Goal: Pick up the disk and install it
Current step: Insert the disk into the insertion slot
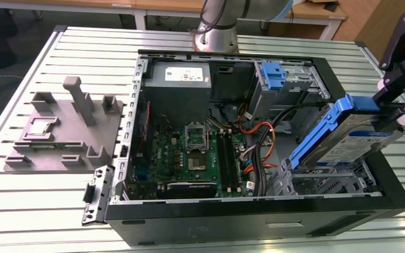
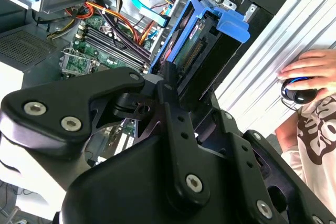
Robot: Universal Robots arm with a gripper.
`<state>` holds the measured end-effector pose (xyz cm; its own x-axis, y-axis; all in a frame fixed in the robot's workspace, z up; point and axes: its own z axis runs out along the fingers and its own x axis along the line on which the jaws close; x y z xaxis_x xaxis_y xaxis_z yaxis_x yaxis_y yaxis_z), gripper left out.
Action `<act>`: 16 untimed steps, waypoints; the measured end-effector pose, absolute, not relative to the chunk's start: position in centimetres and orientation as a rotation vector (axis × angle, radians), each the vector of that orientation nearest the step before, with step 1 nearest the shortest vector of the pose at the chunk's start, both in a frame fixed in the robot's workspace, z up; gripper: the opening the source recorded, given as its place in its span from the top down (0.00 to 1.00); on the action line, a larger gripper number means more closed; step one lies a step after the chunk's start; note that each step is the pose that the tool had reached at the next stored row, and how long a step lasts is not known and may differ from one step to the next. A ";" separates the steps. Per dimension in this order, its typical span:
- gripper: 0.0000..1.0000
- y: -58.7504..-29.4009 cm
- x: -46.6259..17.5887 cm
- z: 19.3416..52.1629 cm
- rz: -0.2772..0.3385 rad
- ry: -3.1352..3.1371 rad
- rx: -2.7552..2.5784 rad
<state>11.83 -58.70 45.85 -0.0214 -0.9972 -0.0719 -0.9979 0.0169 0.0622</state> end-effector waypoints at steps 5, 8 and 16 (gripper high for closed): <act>0.65 -58.7 11.8 45.8 0.149 2.235 -2.192; 0.65 -58.7 11.8 45.6 0.149 2.234 -2.192; 0.65 -58.7 11.8 45.6 0.149 2.235 -2.192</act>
